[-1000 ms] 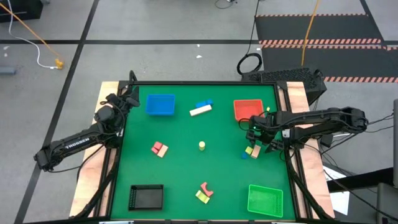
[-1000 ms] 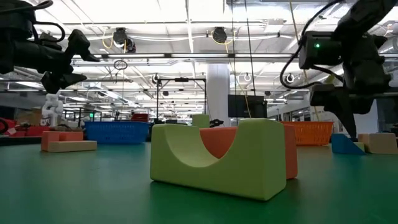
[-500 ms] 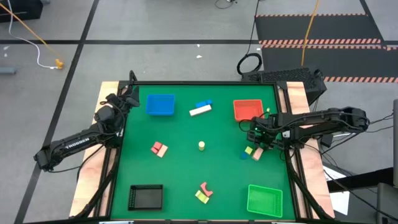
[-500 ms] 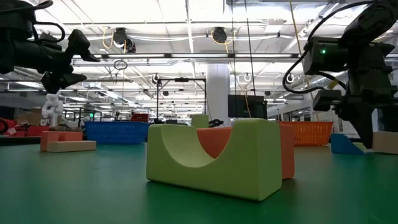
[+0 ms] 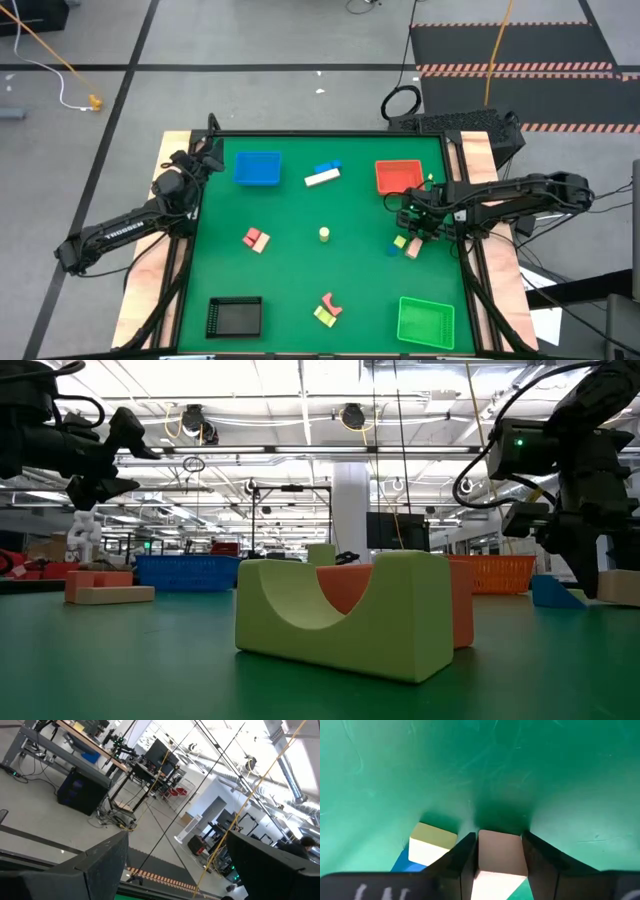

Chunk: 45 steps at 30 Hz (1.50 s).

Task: Sort & place blocks by color
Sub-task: Put the right brown block in the orange basket

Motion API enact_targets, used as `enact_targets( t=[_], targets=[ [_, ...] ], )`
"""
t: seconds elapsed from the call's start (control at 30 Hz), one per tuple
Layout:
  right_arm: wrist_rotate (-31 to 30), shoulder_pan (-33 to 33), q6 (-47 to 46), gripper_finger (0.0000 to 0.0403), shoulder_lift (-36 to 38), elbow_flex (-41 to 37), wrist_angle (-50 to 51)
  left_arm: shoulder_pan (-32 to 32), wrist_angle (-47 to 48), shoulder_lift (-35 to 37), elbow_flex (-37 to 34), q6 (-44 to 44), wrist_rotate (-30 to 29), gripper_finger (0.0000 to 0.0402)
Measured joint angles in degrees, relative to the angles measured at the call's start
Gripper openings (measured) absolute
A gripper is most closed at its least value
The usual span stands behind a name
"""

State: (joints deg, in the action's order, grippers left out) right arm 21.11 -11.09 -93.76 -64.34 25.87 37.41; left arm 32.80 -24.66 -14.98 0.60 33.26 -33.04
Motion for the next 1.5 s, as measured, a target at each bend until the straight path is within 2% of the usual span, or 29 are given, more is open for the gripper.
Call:
enact_targets(
  t=[0.23, 0.47, 0.57, 0.7, 0.83, 0.97, 1.13, 1.37, 1.5],
  targets=[
    [-2.62, -0.40, 3.39, 0.0115, 0.35, -0.04, -2.91, -0.01, 0.01, 0.00, 0.00, 0.00, 0.00, 0.0337],
    [-10.93, -2.45, 10.08, 0.0115, 3.62, -0.22, -22.28, 0.01, -0.01, 0.00, 0.00, 0.00, -0.01, 0.0337],
    [-13.63, -4.34, 16.83, 0.0115, 5.24, -0.17, -31.94, -0.03, -0.01, 0.00, 0.00, 0.00, 0.00, 0.0337],
    [-18.83, -7.19, 33.12, 0.0115, 6.99, -0.11, -40.75, -0.01, -0.01, 0.00, 0.00, 0.00, 0.00, 0.0337],
    [-27.76, -9.28, 51.95, 0.0115, 7.61, -0.11, -42.92, 0.01, 0.01, 0.00, 0.00, 0.00, 0.00, 0.0337],
    [-36.33, -11.63, 63.07, 0.0115, 7.63, -0.11, -43.93, 0.01, 0.00, 0.00, 0.00, 0.00, 0.00, 0.0337],
    [-35.81, -14.49, 68.71, 0.0115, 7.67, -0.11, -46.23, 0.01, -0.01, 0.00, 0.00, 0.00, 0.00, 0.0337],
    [-36.07, -16.63, 72.00, 0.0115, 7.67, -0.11, -40.51, 0.01, 0.01, 0.00, 0.00, 0.01, 0.00, 0.0337],
    [-36.06, -17.41, 74.05, 0.0139, 7.67, -0.11, -39.25, 0.01, 0.00, 0.00, 0.00, 0.00, 0.00, 0.0337]
  ],
)
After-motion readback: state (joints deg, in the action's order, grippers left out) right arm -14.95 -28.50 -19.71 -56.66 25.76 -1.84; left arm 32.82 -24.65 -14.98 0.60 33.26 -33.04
